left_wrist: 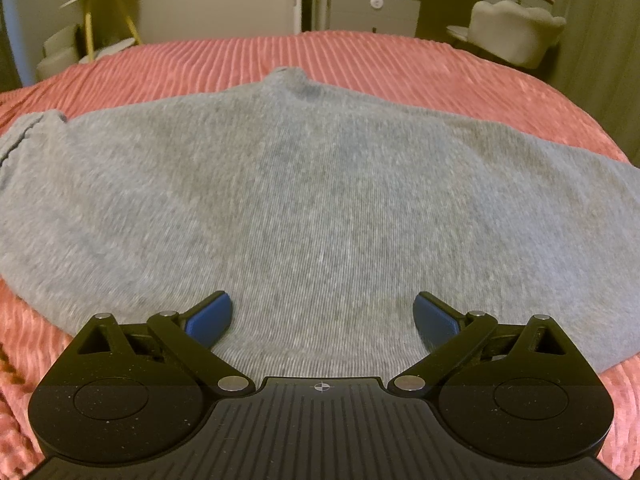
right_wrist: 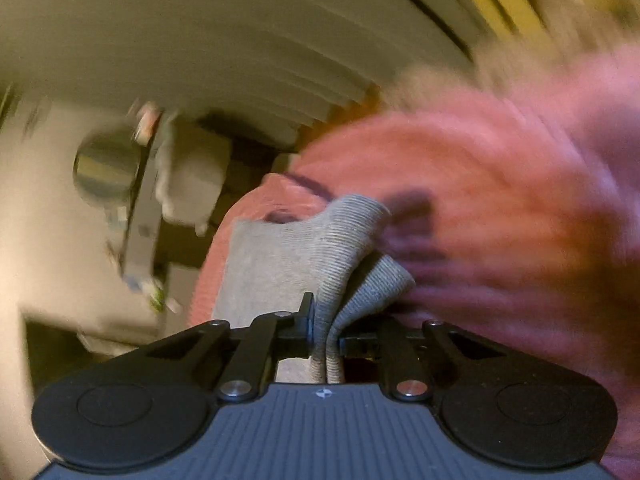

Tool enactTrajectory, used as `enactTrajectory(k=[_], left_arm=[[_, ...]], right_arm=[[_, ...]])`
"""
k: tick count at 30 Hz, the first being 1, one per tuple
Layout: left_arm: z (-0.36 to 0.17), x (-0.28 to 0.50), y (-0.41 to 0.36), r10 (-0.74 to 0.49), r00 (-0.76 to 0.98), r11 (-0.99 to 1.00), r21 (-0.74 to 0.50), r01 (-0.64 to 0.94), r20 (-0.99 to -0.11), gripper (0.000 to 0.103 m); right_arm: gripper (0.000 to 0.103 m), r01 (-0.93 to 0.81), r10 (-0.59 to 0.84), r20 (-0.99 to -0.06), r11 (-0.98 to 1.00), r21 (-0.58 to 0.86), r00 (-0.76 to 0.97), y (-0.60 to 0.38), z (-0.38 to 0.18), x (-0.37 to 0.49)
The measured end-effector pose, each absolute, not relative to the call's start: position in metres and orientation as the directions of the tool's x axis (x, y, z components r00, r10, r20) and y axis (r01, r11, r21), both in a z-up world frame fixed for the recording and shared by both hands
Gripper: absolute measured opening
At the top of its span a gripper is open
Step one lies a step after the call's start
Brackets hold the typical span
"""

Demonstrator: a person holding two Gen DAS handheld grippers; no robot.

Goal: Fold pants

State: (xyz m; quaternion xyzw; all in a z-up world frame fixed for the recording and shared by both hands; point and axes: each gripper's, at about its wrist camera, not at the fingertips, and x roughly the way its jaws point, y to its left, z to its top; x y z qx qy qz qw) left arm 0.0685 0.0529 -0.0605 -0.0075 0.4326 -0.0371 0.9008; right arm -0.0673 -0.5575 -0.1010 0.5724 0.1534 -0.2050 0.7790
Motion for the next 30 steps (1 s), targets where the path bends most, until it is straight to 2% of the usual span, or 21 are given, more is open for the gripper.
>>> enactTrajectory(k=[4, 8, 10, 12, 15, 17, 20, 23, 27, 30], left_arm=[[-0.056, 0.064, 0.056, -0.074, 0.635, 0.997, -0.065, 0.038, -0.769, 0.101], [-0.042, 0.052, 0.068, -0.051, 0.679, 0.997, -0.073, -0.004, -0.733, 0.101], [-0.034, 0.044, 0.077, -0.043, 0.712, 0.994, -0.098, -0.037, -0.701, 0.101], [-0.026, 0.037, 0.086, -0.022, 0.733, 0.991, -0.11, -0.073, -0.679, 0.101], [-0.016, 0.027, 0.101, 0.007, 0.77, 0.983, -0.137, -0.123, -0.638, 0.101], [-0.015, 0.026, 0.109, 0.029, 0.781, 0.976, -0.15, -0.156, -0.624, 0.101], [-0.024, 0.035, 0.119, -0.026, 0.731, 0.963, -0.213, -0.165, -0.682, 0.101], [-0.031, 0.039, 0.123, -0.06, 0.706, 0.95, -0.257, -0.176, -0.706, 0.101], [-0.036, 0.041, 0.125, -0.09, 0.711, 0.946, -0.283, -0.158, -0.697, 0.101], [-0.037, 0.043, 0.127, -0.107, 0.708, 0.946, -0.292, -0.145, -0.698, 0.101]], right_arm=[[0.01, 0.531, -0.215, -0.522, 0.612, 0.586, 0.825, -0.521, -0.045, -0.042], [0.01, 0.444, -0.256, -0.472, 0.828, 0.344, 0.843, -0.464, 0.015, -0.015], [0.01, 0.323, -0.219, -0.425, 0.927, 0.19, 0.878, -0.412, 0.041, 0.001], [0.01, 0.118, -0.119, -0.383, 0.993, -0.024, 0.916, -0.339, 0.053, 0.011], [0.01, -0.182, 0.082, -0.427, 0.963, -0.199, 0.901, -0.236, 0.034, 0.013], [0.01, -0.32, 0.177, -0.497, 0.922, -0.219, 0.85, -0.185, 0.006, 0.014], [0.013, -0.43, 0.203, -0.655, 0.879, -0.206, 0.728, -0.131, -0.054, 0.022], [0.014, -0.416, 0.136, -0.613, 0.843, -0.341, 0.778, -0.112, -0.07, 0.011], [0.013, -0.386, 0.166, -0.64, 0.895, -0.221, 0.75, -0.125, -0.049, 0.019], [0.011, -0.344, 0.179, -0.582, 0.92, -0.186, 0.794, -0.123, -0.03, 0.008]])
